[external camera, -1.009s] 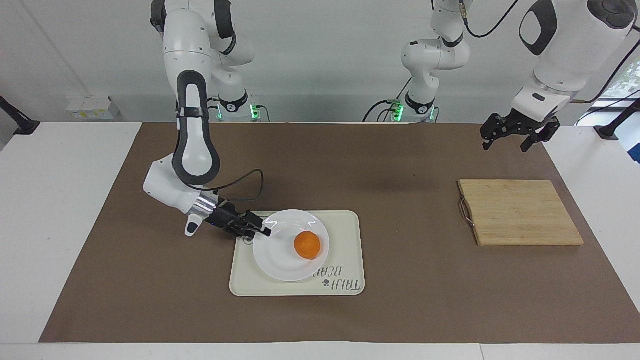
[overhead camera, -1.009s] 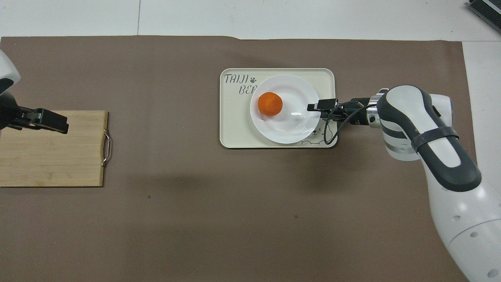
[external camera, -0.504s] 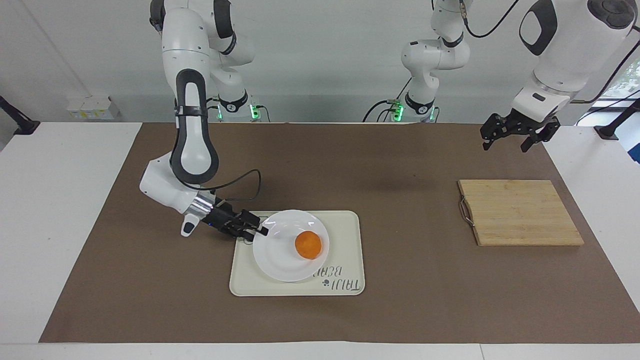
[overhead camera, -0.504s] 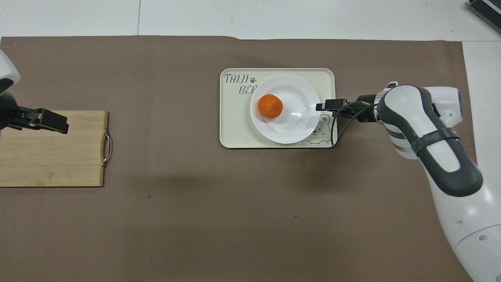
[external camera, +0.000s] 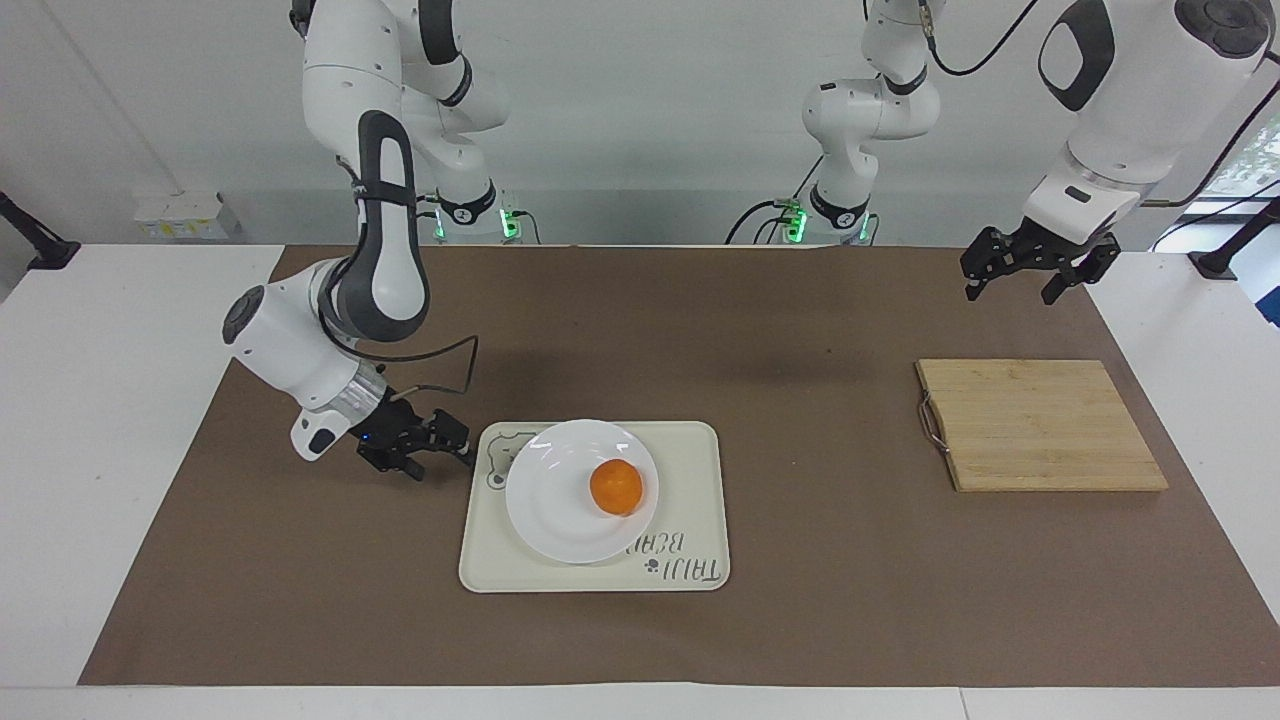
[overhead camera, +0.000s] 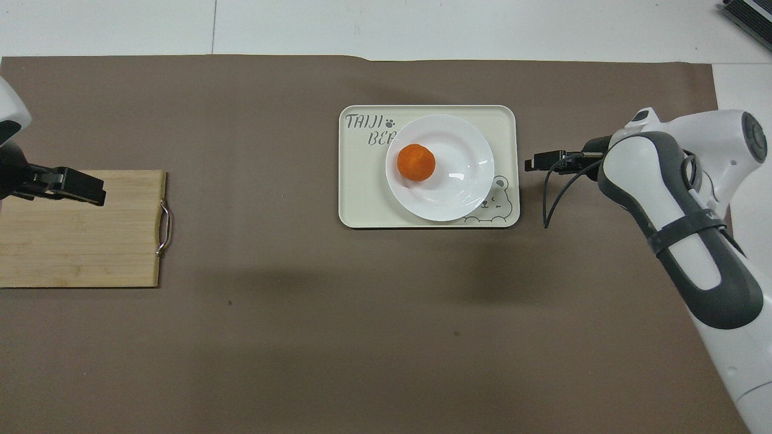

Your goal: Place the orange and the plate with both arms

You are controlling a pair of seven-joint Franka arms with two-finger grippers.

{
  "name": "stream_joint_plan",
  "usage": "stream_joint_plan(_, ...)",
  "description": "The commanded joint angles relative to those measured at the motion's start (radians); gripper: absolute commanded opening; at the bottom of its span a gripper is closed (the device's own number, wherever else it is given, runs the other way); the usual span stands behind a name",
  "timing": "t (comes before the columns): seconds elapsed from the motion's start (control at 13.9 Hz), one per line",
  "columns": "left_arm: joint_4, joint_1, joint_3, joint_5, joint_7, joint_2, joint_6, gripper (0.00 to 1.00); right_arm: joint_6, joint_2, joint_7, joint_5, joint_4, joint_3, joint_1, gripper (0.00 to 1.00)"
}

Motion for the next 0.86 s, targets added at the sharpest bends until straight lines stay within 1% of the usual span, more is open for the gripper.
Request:
stream_joint_plan(0.0,0.01,0.013,-0.006,-0.012,0.017,0.002,-0.019,1.0,-0.02,-0.093,0.21,-0.191,-0.014,0.001,-0.001,1.0)
stream_joint_plan(0.22,0.01,0.013,-0.006,-0.013,0.017,0.001,-0.019,1.0,-0.121,-0.157,0.358,-0.303,-0.013,-0.022,-0.001,1.0)
stream_joint_plan(0.29,0.01,0.013,-0.006,-0.013,0.017,0.002,-0.019,1.0,-0.158,-0.185,0.368,-0.346,-0.013,-0.035,-0.004,1.0)
stream_joint_plan(0.5,0.01,0.013,-0.006,-0.013,0.017,0.002,-0.019,1.0,-0.255,-0.255,0.365,-0.372,-0.01,-0.049,-0.032,1.0)
stream_joint_plan(0.65,0.012,0.013,-0.006,-0.012,0.017,0.002,-0.019,1.0,-0.31,-0.292,0.357,-0.423,0.01,-0.049,-0.047,1.0)
stream_joint_plan(0.79,0.01,0.013,-0.006,-0.013,0.017,0.002,-0.017,1.0,-0.391,-0.32,0.357,-0.435,0.051,-0.049,-0.047,1.0)
